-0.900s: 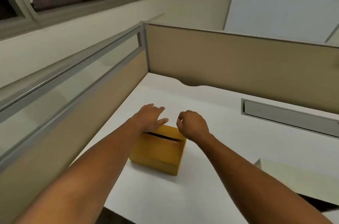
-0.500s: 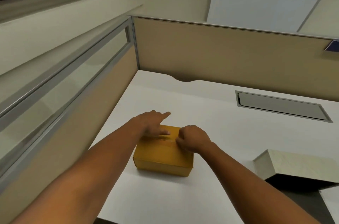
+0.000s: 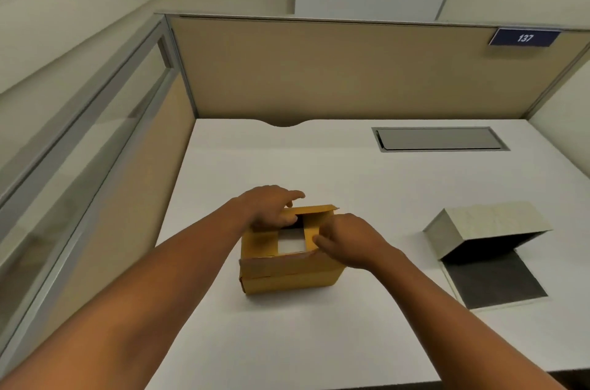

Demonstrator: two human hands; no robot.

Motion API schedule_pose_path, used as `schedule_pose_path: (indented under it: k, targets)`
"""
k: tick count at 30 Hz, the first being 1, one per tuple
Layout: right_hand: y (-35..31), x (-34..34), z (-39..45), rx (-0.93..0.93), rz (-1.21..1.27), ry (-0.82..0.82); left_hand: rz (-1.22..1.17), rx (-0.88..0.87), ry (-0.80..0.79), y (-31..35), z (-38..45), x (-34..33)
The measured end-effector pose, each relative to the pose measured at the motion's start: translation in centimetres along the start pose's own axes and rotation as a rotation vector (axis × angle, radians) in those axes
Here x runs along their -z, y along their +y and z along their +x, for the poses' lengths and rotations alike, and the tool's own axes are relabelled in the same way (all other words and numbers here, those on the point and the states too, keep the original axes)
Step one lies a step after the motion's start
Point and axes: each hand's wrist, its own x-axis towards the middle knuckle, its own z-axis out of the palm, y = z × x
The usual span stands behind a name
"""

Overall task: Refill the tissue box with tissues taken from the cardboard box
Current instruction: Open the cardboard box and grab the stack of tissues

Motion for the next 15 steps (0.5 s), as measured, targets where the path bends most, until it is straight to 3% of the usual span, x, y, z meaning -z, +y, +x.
schedule_pose_path:
  k: [6,9,15]
  targets:
    - [0.2,-1.5,-1.4,-0.07,0.005,-0.184,0.172,0.051,0.54,-0.5,-1.5,0.3]
    - [-0.1,-3.5,-1.3,-0.177,-0.007,-0.194,0.166,0.147,0.52,-0.7,-2.4,-0.8]
    - [-0.5,-6.2,-1.1,-0.239,-0.094,0.006,-0.099,0.437,0.416,1.7,-4.0,-5.2]
